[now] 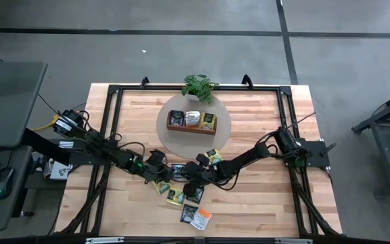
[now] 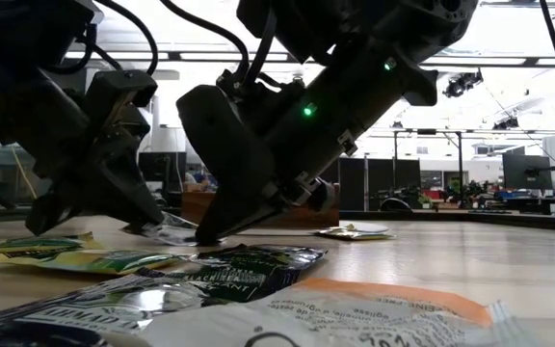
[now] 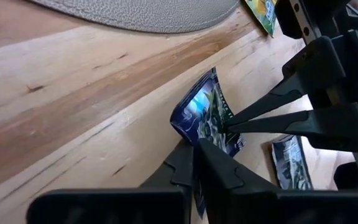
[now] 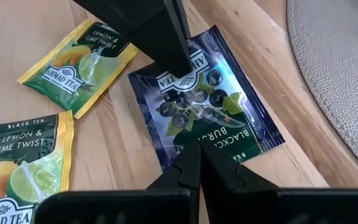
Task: Pick & Place Tea
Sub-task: Put the top purple tea bag into the left section of the wooden organizer
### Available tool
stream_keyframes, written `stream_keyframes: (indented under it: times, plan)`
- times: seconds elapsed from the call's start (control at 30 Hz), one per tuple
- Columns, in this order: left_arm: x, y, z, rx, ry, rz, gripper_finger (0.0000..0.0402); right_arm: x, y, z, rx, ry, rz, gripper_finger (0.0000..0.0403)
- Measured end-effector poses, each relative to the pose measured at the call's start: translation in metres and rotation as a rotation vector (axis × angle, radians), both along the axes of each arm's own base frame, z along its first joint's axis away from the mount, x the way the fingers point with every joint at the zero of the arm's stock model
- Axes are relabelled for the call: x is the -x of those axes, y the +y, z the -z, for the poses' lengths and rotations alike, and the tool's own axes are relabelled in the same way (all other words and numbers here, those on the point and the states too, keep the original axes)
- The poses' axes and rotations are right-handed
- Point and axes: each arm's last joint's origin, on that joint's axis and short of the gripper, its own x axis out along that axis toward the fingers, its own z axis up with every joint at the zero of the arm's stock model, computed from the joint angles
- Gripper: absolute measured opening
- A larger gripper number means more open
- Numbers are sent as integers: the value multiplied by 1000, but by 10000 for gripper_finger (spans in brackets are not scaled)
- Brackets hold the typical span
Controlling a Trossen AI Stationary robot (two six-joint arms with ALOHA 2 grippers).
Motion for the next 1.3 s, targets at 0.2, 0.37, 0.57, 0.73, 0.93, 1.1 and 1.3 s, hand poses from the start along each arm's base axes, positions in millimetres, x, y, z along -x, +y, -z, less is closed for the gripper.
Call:
stream_keyframes:
  times: [0.2, 0.37, 0.57, 0.73, 0.93, 1.1, 1.3]
  plan:
    - [2, 2, 2, -61, 16, -19, 3, 2, -1, -11, 16, 2, -20, 12]
    - [2, 3, 2, -124, 10, -25, 2, 6, -1, -32, 20, -2, -27, 20]
    - [4, -5, -2, -233, -49, -27, 1, 11, 1, -51, 32, -24, -23, 21]
    - [14, -21, -6, -358, -122, -84, 0, 15, 7, -57, 100, -49, 25, 28]
    - [38, -43, -9, -509, -254, -212, 0, 21, 20, -60, 149, -93, 95, 46]
    - [52, -50, -11, -590, -338, -306, 0, 21, 22, -62, 195, -139, 163, 58]
    - [54, -49, -13, -636, -379, -385, 0, 10, 15, -73, 187, -249, 157, 55]
